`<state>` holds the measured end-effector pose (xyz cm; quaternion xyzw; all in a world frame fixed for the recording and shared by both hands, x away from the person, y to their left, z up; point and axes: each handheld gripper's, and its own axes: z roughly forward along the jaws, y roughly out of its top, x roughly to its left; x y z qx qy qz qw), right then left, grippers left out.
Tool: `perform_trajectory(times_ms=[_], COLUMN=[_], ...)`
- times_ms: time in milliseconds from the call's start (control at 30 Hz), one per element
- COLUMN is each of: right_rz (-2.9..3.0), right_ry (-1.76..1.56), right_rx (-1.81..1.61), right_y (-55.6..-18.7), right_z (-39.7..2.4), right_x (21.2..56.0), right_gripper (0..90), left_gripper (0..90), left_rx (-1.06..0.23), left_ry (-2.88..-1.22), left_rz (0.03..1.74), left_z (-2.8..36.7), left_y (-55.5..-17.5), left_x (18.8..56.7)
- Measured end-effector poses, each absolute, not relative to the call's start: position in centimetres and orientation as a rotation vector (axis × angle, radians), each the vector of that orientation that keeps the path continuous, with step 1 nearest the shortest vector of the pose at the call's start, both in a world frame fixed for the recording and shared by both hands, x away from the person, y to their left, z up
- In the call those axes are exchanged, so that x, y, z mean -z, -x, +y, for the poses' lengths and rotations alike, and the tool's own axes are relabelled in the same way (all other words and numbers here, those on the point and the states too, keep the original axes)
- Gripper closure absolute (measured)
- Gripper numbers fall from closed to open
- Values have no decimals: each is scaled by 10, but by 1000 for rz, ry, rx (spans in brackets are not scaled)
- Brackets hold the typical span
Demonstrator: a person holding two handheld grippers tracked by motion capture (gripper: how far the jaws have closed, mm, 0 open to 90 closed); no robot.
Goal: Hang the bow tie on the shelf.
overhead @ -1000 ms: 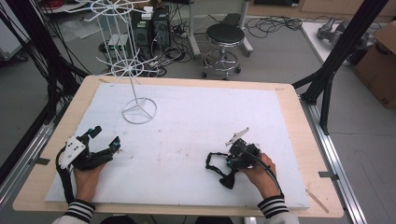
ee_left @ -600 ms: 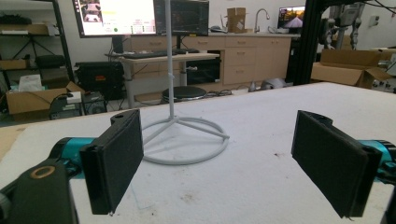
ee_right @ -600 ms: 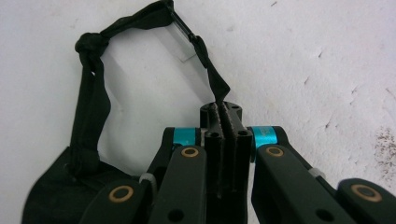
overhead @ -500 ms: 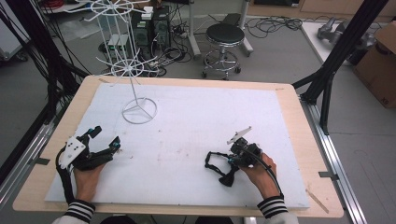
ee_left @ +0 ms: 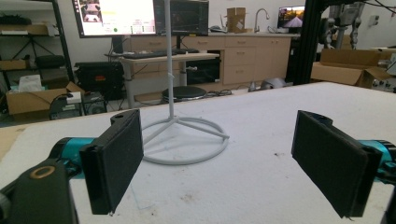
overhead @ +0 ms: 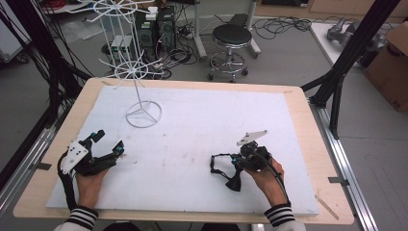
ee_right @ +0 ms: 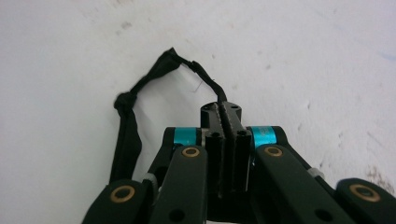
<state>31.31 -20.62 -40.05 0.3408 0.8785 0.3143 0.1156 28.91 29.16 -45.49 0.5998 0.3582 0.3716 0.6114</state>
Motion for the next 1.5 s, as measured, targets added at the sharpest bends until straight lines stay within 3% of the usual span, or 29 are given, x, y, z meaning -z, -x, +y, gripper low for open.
perform_trajectory(times_ms=[733, 1500], right_rz=[2319, 2168], right_ry=[-871, -646], right_rx=[-1442, -1751], right_y=[-306, -338], right_z=[-189, -115], right_x=[374, 336], right_gripper=[884, 884], left_gripper=[170, 166], left_rx=[-859, -857], left_ry=[-1389, -1376], left_rz=[823, 823], left_z=[292, 292], left_y=[-289, -288], left_x=[455, 455])
